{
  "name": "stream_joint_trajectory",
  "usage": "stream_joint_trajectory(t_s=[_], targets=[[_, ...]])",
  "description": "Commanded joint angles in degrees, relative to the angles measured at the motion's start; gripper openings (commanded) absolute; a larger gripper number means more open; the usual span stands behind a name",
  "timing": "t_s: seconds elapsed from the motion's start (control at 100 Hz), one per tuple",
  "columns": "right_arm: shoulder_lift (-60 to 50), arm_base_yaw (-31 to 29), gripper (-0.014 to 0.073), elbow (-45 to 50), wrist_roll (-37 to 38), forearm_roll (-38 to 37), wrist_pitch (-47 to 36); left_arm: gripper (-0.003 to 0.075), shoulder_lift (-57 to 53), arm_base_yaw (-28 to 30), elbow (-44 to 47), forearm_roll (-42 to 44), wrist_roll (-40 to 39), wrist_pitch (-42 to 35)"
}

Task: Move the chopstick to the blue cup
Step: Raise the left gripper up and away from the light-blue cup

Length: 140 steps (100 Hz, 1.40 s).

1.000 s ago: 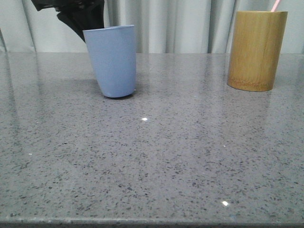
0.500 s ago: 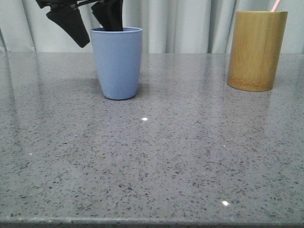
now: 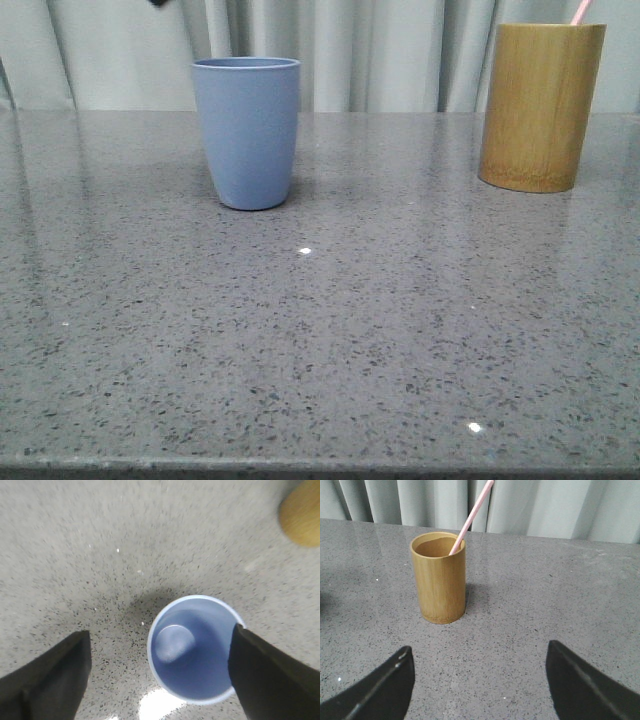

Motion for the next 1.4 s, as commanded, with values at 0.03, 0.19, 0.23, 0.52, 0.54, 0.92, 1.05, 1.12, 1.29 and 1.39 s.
stream_joint_trajectory(t_s=[0.03, 0.19, 0.23, 0.52, 0.54, 0.92, 1.05, 1.12, 1.29, 1.39], targets=[[1.01, -0.23, 0.0552, -1.93, -0.07, -0.30, -4.67, 0.0548, -7.10, -0.29, -2.00, -0.48, -0.71, -2.98], [1.01, -0.23, 0.0552, -1.93, -0.07, -0.30, -4.67, 0.0548, -13.57, -0.29, -0.26, 1.51, -1.51, -4.97], [1.01, -0.23, 0.0552, -1.93, -0.07, -0.30, -4.67, 0.0547, -15.90, -0.29, 0.83, 2.52, -1.51, -5.64], [1.01, -0.23, 0.0552, -1.93, -0.07, -0.30, -4.67, 0.0547, -31.94, -0.29, 20.73, 13.47, -8.85, -12.81], [1.01, -0.23, 0.0552, -1.93, -0.07, -0.30, -4.67, 0.0547, -33.28, -0.29, 22.71, 13.53, -8.99, -13.61], [1.01, -0.23, 0.0552, -1.54, -0.07, -0.30, -4.62, 0.0547, -54.75, -0.29, 53.44, 26.04, -19.96, -24.23], [1.01, -0.23, 0.0552, -1.54, -0.07, -0.30, -4.62, 0.0547, -60.67, -0.29, 60.20, 29.16, -24.38, -24.59], [1.01, -0.23, 0.0552, -1.54, -0.07, -0.30, -4.62, 0.0547, -64.11, -0.29, 63.36, 29.70, -25.03, -25.74], [1.01, -0.23, 0.0552, -1.54, -0.07, -0.30, -4.62, 0.0547, -70.34, -0.29, 69.43, 31.59, -25.03, -28.00], [1.01, -0.23, 0.0552, -1.54, -0.07, -0.30, -4.62, 0.0547, -72.98, -0.29, 71.85, 31.95, -24.92, -29.13]])
